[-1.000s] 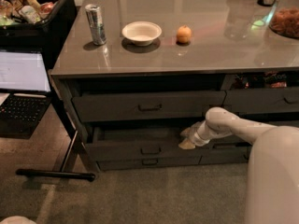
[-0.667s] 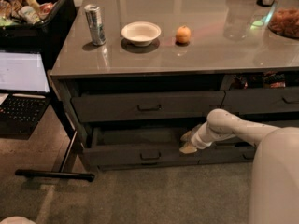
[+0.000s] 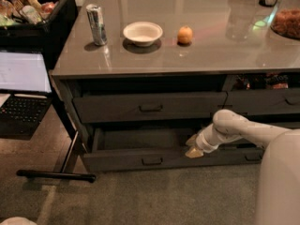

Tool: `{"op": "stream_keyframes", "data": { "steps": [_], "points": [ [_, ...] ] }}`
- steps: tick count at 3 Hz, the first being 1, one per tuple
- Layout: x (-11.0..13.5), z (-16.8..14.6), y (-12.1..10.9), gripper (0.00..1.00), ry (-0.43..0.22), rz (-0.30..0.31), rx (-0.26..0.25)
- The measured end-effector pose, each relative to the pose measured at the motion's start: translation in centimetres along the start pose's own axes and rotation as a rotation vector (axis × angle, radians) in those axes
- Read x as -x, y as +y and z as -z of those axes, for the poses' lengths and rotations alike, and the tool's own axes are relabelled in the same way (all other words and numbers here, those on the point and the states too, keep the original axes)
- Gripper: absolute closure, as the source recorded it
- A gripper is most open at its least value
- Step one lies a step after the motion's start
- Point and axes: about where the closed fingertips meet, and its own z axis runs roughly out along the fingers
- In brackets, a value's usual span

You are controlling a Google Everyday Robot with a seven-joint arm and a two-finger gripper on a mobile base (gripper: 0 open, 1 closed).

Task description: Open middle drawer

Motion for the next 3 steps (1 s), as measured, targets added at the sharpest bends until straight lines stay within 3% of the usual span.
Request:
{"op": "stream_keyframes", "data": {
  "steps": [1, 2, 3],
  "points": [
    [-1.0, 2.5, 0.9, 0.11, 0.047, 0.002, 0.054],
    [-0.5, 5.5, 1.6, 0.0, 0.079, 0.034, 0.116],
    [0.6, 6.8, 0.9, 0.0, 0.085, 0.04, 0.108]
  ]
}}
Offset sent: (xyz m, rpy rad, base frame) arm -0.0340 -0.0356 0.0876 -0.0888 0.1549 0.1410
